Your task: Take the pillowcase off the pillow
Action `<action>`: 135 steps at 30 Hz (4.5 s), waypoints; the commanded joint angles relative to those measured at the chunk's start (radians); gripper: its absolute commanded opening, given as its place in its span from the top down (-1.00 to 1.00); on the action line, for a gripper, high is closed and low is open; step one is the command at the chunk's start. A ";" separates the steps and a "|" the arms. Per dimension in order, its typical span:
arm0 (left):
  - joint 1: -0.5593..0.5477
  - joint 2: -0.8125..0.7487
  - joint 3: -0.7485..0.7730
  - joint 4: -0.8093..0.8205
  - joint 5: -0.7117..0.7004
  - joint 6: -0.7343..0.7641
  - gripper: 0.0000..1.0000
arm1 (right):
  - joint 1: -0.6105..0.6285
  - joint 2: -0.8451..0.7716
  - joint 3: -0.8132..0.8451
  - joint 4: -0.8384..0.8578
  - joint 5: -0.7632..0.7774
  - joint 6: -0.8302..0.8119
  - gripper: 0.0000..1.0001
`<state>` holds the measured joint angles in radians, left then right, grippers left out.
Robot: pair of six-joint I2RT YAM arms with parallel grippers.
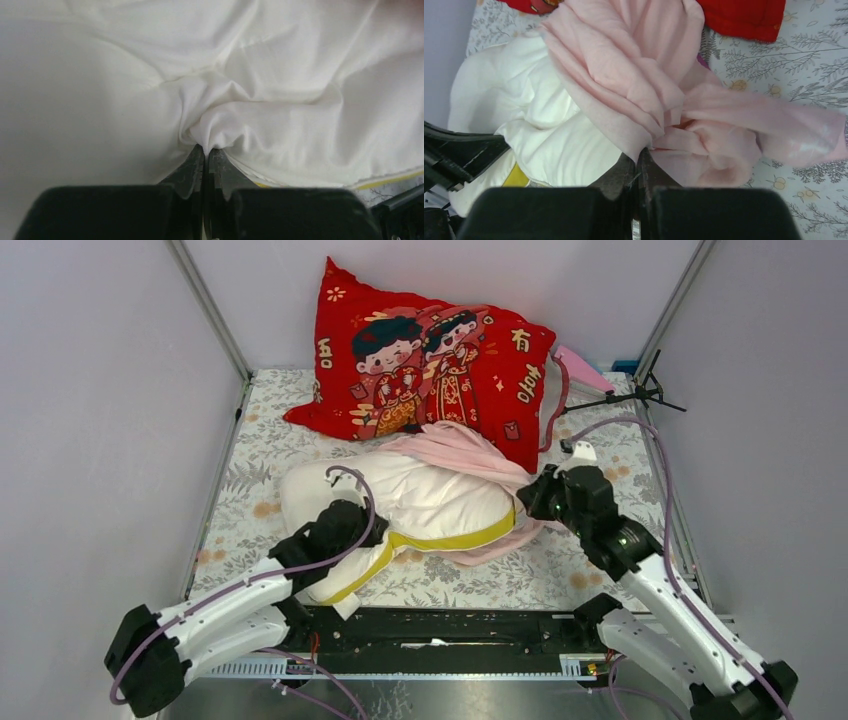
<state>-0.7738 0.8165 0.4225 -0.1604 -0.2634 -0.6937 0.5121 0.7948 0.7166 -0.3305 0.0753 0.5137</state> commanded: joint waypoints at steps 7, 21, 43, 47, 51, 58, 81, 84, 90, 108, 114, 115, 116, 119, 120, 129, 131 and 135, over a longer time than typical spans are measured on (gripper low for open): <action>0.142 0.084 0.078 0.123 -0.157 -0.021 1.00 | -0.001 -0.184 0.042 -0.119 0.206 0.030 1.00; 0.179 -0.383 0.011 -0.236 -0.594 -0.335 1.00 | -0.001 -0.116 0.027 -0.271 0.620 0.226 0.92; 0.160 -0.002 0.367 -0.258 -0.071 0.060 -0.98 | -0.002 0.026 -0.006 -0.043 0.201 -0.021 -0.99; 0.057 0.075 0.406 -0.213 -0.049 0.071 -0.98 | -0.002 0.104 -0.015 -0.045 0.179 -0.006 -0.99; -0.098 0.190 0.488 -0.215 -0.092 0.108 -0.98 | -0.002 0.186 -0.022 -0.045 0.127 0.014 -0.99; -0.243 0.420 0.588 -0.216 -0.004 0.175 -0.98 | -0.002 0.264 -0.027 -0.033 0.064 0.032 -0.99; -0.119 0.600 0.383 -0.023 0.198 0.113 0.45 | -0.002 0.272 -0.077 0.009 0.126 0.036 -0.99; -0.113 0.521 0.340 -0.020 0.146 0.089 0.88 | -0.002 0.276 -0.087 0.011 0.171 0.049 -0.99; -0.091 0.387 0.280 -0.042 0.033 0.051 1.00 | -0.002 0.328 -0.047 0.011 0.223 0.055 -0.99; 0.109 -0.214 0.240 -0.260 -0.430 -0.141 1.00 | -0.243 0.361 -0.010 -0.094 0.532 0.341 -0.94; 0.126 -0.228 0.223 -0.307 -0.525 -0.227 1.00 | -0.485 0.285 0.084 -0.069 0.554 0.395 -0.90; 0.129 -0.226 0.222 -0.302 -0.524 -0.231 1.00 | -0.541 0.286 0.118 -0.069 0.562 0.388 -0.90; 0.131 -0.222 0.216 -0.294 -0.520 -0.230 1.00 | -0.589 0.292 0.153 -0.073 0.565 0.380 -0.90; 0.136 -0.193 0.201 -0.259 -0.496 -0.231 1.00 | -0.679 0.317 0.278 -0.065 0.497 0.325 -0.81; 0.137 -0.178 0.197 -0.248 -0.489 -0.233 1.00 | -0.681 0.326 0.314 -0.040 0.444 0.278 -0.83; 0.229 0.067 0.157 0.010 -0.237 -0.158 1.00 | -0.681 0.266 0.154 0.250 -0.108 0.081 -0.99; 0.247 0.142 0.183 0.066 -0.170 -0.122 1.00 | -0.681 0.269 0.127 0.255 -0.090 0.060 -0.99; 0.246 0.254 0.243 0.243 -0.067 0.013 0.33 | -0.680 0.280 0.085 0.251 0.026 0.033 -0.99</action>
<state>-0.5407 1.0080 0.5739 -0.1658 -0.4335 -0.8185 -0.1703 1.0832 0.8307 -0.1589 0.0666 0.6056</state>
